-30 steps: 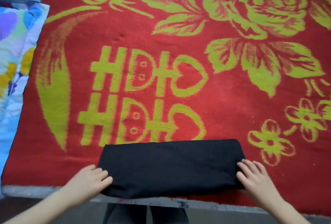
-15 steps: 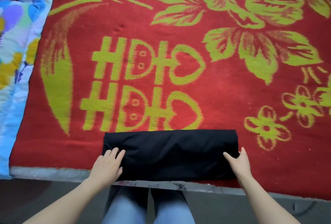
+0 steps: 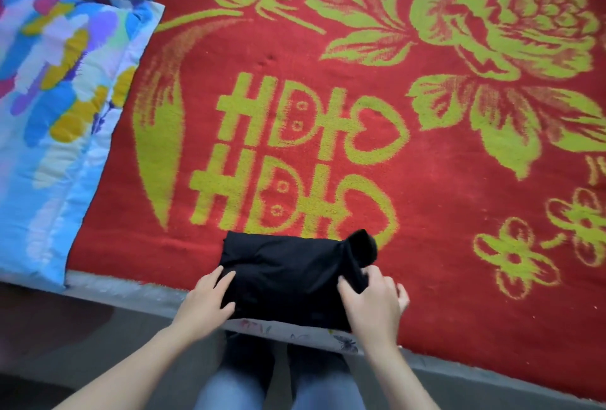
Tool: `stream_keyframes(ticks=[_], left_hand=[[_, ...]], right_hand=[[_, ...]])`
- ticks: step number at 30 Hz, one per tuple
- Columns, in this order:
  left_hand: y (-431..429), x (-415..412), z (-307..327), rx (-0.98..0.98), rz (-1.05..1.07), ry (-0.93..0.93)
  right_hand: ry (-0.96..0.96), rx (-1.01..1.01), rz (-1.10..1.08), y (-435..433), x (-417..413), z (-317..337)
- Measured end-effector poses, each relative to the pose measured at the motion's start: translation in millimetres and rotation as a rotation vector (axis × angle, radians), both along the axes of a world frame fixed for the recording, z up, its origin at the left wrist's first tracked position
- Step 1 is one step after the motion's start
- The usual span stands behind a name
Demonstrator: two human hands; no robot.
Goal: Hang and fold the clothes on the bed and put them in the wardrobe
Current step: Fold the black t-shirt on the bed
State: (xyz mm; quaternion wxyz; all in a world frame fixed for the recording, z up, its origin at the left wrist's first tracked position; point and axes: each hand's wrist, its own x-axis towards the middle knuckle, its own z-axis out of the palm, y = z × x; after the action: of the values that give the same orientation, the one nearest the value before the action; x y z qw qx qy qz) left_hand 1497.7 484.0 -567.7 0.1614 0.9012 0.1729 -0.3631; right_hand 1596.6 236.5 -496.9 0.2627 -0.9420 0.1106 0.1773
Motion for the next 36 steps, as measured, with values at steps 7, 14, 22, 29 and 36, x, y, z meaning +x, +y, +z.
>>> stream_keyframes(ticks=[7, 14, 22, 29, 36], left_hand=[[21, -43, 17, -0.009, 0.324, -0.038], [5, -24, 18, 0.189, -0.069, -0.278], [-15, -4, -38, 0.166, -0.648, -0.299], [-12, -2, -40, 0.157, -0.69, -0.309], [-14, 2, -33, 0.136, -0.602, -0.39]], right_hand=[[0.3, 0.32, 0.469, 125, -44, -36], [-0.075, -0.185, 0.804, 61, -85, -71], [-0.154, -0.367, 1.008, 36, -62, -119], [-0.191, -0.279, 1.025, 31, -39, -107], [-0.071, -0.23, 0.795, 42, -24, -89]])
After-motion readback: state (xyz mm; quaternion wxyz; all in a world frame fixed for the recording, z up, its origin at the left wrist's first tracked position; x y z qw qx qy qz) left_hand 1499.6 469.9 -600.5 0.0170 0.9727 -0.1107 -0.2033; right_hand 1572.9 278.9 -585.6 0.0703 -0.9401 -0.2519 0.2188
